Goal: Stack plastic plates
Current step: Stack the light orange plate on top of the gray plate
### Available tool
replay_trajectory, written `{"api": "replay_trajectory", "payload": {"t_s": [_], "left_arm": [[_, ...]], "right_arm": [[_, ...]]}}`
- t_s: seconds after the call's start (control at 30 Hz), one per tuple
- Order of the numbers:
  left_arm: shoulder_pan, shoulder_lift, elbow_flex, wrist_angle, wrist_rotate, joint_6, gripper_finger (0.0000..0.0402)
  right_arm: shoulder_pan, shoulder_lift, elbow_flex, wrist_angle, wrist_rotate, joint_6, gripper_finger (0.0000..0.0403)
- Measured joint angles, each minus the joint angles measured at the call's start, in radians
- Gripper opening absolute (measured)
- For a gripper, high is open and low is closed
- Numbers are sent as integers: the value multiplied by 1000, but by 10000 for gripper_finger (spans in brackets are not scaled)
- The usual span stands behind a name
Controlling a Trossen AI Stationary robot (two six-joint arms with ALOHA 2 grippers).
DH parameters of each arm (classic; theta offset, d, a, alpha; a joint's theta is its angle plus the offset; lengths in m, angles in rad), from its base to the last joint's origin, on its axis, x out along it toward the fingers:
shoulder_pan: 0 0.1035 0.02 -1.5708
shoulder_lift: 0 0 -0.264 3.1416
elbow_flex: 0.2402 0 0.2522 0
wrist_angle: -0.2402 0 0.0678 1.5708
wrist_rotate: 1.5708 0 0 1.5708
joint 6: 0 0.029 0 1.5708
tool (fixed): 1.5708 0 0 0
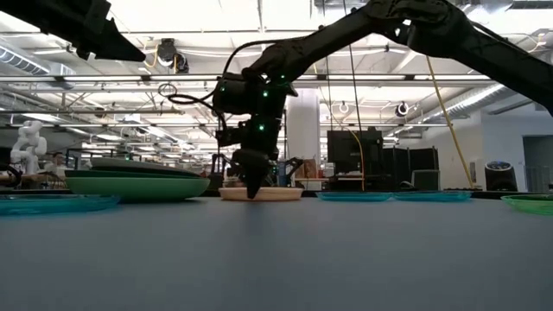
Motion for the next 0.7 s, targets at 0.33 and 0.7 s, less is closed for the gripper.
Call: {"api": "replay_trajectory", "payload": {"t_s": [0.33, 0.7], "left_arm": [[0, 0, 0, 42, 0, 1, 63], [0, -1, 0, 154, 0, 3, 63]], "right_arm": [[101, -84, 103, 71, 261, -115, 4], [146, -47, 115, 402, -63, -138, 2]]}}
